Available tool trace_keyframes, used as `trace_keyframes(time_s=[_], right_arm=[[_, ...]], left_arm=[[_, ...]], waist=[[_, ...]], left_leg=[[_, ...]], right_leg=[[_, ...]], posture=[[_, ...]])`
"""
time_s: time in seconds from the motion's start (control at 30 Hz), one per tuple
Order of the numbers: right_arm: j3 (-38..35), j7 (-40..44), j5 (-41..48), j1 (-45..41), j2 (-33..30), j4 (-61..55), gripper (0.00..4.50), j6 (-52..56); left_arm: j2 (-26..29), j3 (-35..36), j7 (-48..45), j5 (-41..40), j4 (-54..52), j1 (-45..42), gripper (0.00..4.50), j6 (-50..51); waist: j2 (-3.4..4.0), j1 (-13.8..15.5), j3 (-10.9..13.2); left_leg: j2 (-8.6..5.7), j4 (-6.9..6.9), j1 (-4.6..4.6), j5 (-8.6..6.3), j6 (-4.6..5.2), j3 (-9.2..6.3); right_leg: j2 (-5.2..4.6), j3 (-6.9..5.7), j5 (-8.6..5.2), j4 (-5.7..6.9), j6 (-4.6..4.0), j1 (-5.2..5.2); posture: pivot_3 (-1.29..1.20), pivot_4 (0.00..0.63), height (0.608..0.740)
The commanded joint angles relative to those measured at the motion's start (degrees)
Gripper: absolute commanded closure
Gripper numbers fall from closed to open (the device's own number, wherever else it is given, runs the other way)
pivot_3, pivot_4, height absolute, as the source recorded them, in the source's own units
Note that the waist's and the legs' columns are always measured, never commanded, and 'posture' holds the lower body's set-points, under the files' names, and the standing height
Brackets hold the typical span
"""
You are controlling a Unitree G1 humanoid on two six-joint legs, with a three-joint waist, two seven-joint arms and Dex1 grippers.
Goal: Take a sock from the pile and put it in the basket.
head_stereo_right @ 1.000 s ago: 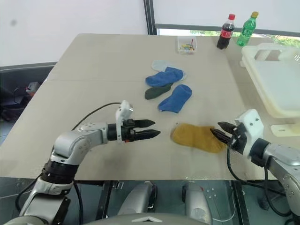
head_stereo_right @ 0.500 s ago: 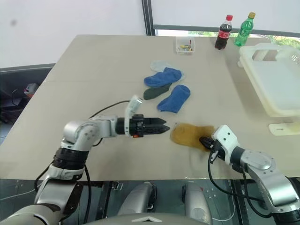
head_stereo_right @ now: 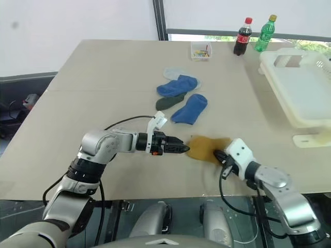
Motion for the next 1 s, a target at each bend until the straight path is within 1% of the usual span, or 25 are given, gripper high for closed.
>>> trace_keyframes(time_s=[0.03,0.2,0.33,0.43,0.53,0.63,0.77,0.87,1.0], right_arm=[[5.55,1.32,-1.56,-2.04,1.65,2.24,4.36,1.08],[7.21,1.75,-2.51,-5.71,3.47,4.55,4.36,1.15],[7.94,2.21,-2.77,-8.09,4.55,5.70,4.36,1.53],[7.61,2.36,-2.73,-8.93,4.61,5.54,4.36,1.79],[4.73,3.34,-0.59,-7.69,2.61,1.46,4.36,3.00],[1.90,4.26,1.39,-6.29,0.07,-3.46,4.36,5.01],[-2.45,4.17,4.16,-5.52,-2.63,-8.59,4.36,8.42],[-3.17,3.67,4.01,-5.10,-3.85,-7.88,4.36,9.67],[-0.95,3.96,2.11,-3.93,-4.48,-2.25,4.36,9.46]], left_arm=[[2.49,3.00,0.51,-1.84,-4.37,2.22,0.82,3.14],[4.66,7.18,2.35,-4.23,-8.94,5.55,0.82,6.47],[4.94,9.61,5.14,-5.19,-11.50,7.55,0.82,9.36],[4.42,9.89,6.45,-5.47,-12.54,8.65,0.82,9.85],[2.91,9.77,7.87,-5.56,-12.25,8.86,0.82,9.56],[1.92,10.26,8.66,-5.77,-11.82,8.54,0.82,9.67],[2.27,10.42,8.40,-5.87,-11.13,7.96,0.82,9.57],[2.45,10.32,7.90,-5.98,-10.67,7.49,0.82,9.40],[2.31,9.76,7.67,-5.96,-10.19,7.18,0.82,9.11]], waist=[[0.00,-0.23,-0.01],[0.00,-0.62,-0.01],[0.00,-0.68,-0.01],[0.00,-0.68,-0.01],[0.01,-0.40,-0.01],[0.01,0.52,0.00],[0.02,0.70,0.01],[0.02,0.67,0.01],[0.02,0.68,0.01]], left_leg=[[0.03,0.00,0.02,0.00,0.00,0.03],[0.04,-0.01,0.02,0.00,0.00,0.03],[0.04,-0.01,0.02,0.00,-0.01,0.03],[0.03,-0.01,0.02,0.00,-0.01,0.02],[0.01,-0.02,0.02,0.00,-0.01,0.02],[-0.06,-0.02,-0.02,-0.01,-0.01,0.01],[-0.12,-0.02,-0.15,-0.01,-0.01,-0.03],[-0.14,-0.02,-0.15,0.00,-0.01,-0.03],[-0.14,-0.02,-0.16,0.00,-0.01,-0.03]], right_leg=[[0.03,0.02,0.00,0.00,0.00,0.00],[0.02,0.04,0.01,0.01,-0.01,-0.01],[0.00,0.04,0.01,0.01,-0.02,-0.01],[0.00,0.04,0.01,0.01,-0.02,-0.01],[-0.02,0.03,0.02,0.01,-0.03,-0.01],[-0.08,0.03,0.01,0.01,-0.03,-0.03],[-0.13,0.00,0.01,0.00,-0.03,-0.10],[-0.14,0.00,0.01,0.00,-0.02,-0.10],[-0.13,-0.03,0.00,-0.01,-0.02,-0.10]], posture=[[0.00,0.150,0.740],[0.00,0.150,0.740],[0.00,0.150,0.740],[0.00,0.150,0.740],[0.00,0.150,0.740],[0.00,0.150,0.740],[0.00,0.150,0.740],[0.00,0.150,0.740],[0.00,0.150,0.740]])
